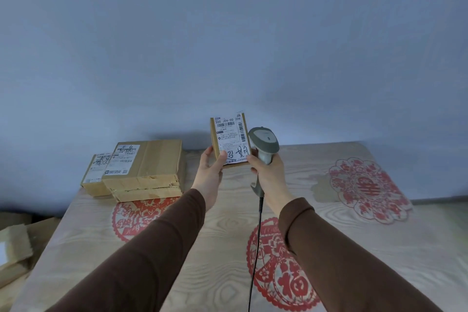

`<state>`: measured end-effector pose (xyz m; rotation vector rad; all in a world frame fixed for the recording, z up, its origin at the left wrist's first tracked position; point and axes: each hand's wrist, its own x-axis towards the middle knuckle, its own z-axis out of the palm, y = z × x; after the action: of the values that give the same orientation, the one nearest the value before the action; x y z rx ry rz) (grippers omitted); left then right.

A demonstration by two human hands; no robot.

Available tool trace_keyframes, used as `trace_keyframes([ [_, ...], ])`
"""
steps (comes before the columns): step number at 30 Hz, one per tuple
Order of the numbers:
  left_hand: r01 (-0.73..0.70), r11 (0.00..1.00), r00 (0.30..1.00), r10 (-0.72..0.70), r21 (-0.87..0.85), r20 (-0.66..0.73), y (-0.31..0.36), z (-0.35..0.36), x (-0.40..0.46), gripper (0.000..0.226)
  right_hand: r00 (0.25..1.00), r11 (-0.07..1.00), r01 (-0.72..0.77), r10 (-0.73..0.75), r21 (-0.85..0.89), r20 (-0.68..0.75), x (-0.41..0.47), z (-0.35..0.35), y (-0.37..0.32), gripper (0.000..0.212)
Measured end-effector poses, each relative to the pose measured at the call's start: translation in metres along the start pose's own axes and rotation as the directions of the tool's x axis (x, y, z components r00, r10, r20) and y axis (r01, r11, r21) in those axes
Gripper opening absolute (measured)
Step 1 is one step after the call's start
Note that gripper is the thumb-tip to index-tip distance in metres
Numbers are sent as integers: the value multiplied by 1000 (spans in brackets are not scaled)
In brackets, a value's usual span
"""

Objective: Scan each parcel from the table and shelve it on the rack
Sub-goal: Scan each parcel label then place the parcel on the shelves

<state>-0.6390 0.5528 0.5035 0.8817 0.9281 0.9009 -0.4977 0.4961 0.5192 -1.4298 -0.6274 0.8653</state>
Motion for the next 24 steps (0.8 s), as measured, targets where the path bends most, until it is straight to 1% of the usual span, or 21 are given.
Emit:
trace_keyframes([
  [2,-58,998,998,58,-2,32,8,17,-28,61,997,997,73,-73,-8,20,-25,-20,-24,23],
  [5,-147,989,989,145,32,38,18,40,-74,69,980,979,201,-201,-45,7,-69,-48,-57,17],
  [7,-192,980,981,190,55,39,23,55,-108,80,965,963,260,-257,-70,48,-105,-65,-80,13],
  [8,-211,976,977,208,61,42,25,62,-123,81,957,954,285,-278,-89,84,-124,-74,-90,13],
  [12,-293,954,956,291,63,32,31,87,-177,71,908,897,406,-375,-176,186,-187,-101,-123,22],
  [15,-339,939,941,338,59,20,35,96,-206,73,895,871,440,-406,-218,184,-217,-113,-137,25],
  [19,-385,921,923,384,65,29,41,101,-238,81,891,875,447,-416,-184,184,-243,-124,-151,28],
  [24,-414,908,910,413,71,28,46,101,-260,84,884,870,457,-422,-186,201,-267,-129,-165,27],
])
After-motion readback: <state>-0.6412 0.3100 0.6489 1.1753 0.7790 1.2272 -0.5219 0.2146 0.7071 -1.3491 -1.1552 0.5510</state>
